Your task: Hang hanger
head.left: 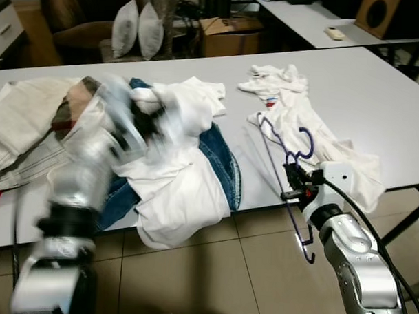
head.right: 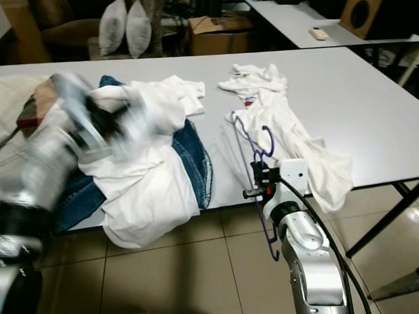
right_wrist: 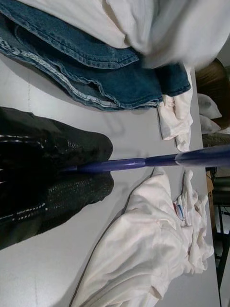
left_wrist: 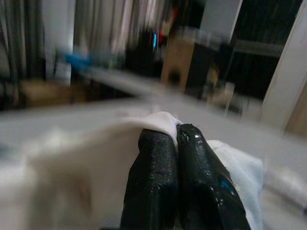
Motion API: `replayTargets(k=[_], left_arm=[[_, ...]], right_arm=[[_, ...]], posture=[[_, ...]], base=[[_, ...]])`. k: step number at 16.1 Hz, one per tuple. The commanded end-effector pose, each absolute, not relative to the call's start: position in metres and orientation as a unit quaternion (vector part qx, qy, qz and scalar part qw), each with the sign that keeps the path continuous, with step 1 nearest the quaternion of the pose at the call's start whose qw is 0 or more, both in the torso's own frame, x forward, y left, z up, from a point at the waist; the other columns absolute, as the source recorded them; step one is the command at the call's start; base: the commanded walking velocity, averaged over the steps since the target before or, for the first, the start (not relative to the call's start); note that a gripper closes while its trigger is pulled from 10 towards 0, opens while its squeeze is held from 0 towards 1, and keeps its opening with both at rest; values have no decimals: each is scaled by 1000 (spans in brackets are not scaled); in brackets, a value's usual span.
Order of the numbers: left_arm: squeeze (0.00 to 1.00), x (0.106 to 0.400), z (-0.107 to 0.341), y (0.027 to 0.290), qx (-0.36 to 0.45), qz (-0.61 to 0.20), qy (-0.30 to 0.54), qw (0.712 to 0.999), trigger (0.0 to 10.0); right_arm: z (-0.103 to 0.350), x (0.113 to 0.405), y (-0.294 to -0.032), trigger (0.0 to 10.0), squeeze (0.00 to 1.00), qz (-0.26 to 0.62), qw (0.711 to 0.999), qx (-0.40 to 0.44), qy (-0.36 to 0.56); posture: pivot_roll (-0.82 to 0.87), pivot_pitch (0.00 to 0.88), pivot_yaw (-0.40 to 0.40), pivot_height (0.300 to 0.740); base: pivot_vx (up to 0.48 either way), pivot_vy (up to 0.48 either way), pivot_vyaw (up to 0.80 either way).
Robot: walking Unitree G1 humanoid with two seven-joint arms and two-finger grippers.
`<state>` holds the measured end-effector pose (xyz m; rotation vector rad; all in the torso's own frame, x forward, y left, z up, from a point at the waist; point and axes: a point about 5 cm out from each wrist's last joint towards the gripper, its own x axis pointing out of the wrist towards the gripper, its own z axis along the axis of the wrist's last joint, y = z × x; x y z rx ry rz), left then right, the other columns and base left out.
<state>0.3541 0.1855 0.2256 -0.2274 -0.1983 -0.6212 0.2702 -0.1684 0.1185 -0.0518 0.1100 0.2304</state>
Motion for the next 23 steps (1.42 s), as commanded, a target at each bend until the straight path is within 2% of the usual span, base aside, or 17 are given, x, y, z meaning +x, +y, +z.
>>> replayTargets(k=[1,2,5,8,11,13,14,17,19,20,21,22,23], left_arm=[[0,348,277,202,-188,-325,-197,906,0],[0,343,297,210,-211,-333,-232,889,0],[0,345,299,220,-173,-322,-217,905,0],[0,344,298,222,-201,-318,-218,901,0],[0,342,313,228,-252,-306,-267,878,0],[0,333,336,246,-325,-306,-349,824,0],[0,331,337,247,-332,-312,-352,818,0],[0,330,301,228,-230,-369,-237,869,0],[0,327,250,216,-72,-387,-100,914,0],[0,320,225,213,2,-404,-38,914,0],[0,304,201,217,52,-428,30,902,0],[0,283,183,224,75,-452,95,884,0],[0,275,181,229,71,-457,115,879,0]], right_arm=[[117,272,-168,10000,0,111,992,-18,56],[116,273,-168,10000,0,110,992,-16,56],[116,274,-166,10000,0,110,992,-15,55],[116,272,-169,10000,0,105,993,-13,54],[117,272,-171,10000,0,101,993,-14,53],[118,274,-173,10000,0,99,994,-14,48],[118,274,-172,10000,0,100,994,-14,49],[116,275,-169,10000,0,108,993,-18,52],[114,275,-166,10000,0,114,992,-23,56],[113,276,-165,10000,0,117,991,-25,57],[113,277,-164,10000,0,122,990,-27,58],[113,277,-164,10000,0,126,990,-30,59],[113,277,-164,10000,0,126,990,-30,59]], posture=[[-7,0,64,740],[-7,0,64,740],[-3,0,71,740],[-11,0,78,740],[-13,0,75,740],[-8,0,70,740],[-6,0,69,740],[2,0,64,740],[13,0,54,740],[15,0,52,740],[19,0,47,740],[23,0,42,740],[26,0,40,740]], base=[[0,0,0],[0,0,0],[0,0,0],[0,0,0],[0,0,0],[0,0,0],[0,0,0],[0,0,0],[0,0,0],[0,0,0],[0,0,0],[0,0,0],[0,0,0]])
